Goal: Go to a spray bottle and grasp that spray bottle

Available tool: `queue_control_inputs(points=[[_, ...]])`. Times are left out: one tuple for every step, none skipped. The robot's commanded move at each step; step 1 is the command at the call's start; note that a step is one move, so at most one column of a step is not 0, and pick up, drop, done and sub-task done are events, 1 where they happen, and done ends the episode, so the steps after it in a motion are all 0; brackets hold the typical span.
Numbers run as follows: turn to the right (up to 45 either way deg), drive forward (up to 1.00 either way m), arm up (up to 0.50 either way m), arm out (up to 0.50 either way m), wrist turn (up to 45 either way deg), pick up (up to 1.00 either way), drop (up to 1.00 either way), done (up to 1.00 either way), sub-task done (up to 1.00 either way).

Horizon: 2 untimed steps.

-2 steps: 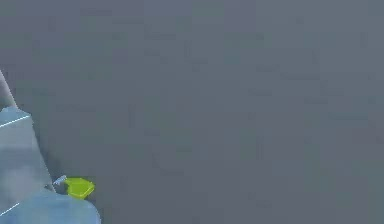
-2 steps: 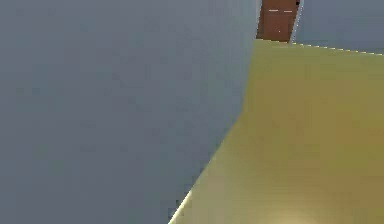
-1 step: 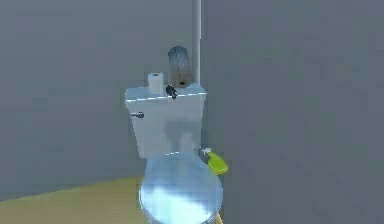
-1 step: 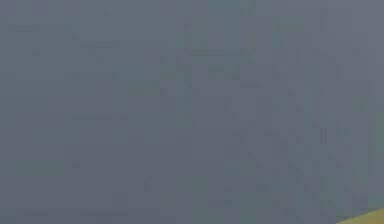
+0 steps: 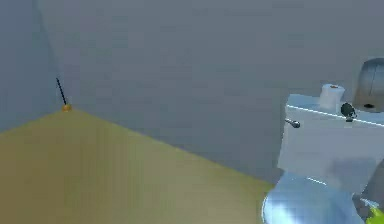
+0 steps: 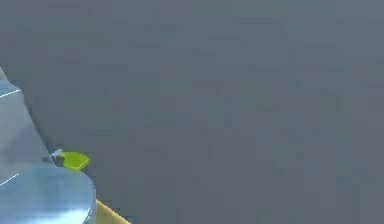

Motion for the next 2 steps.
queue_control_inputs(points=[[-45.0,0.00,0.00,0.00,0.0,0.00,0.00,0.00,0.00],[-12.0,0.00,0.00,0.00,0.0,0.00,0.00,0.00,0.00]])
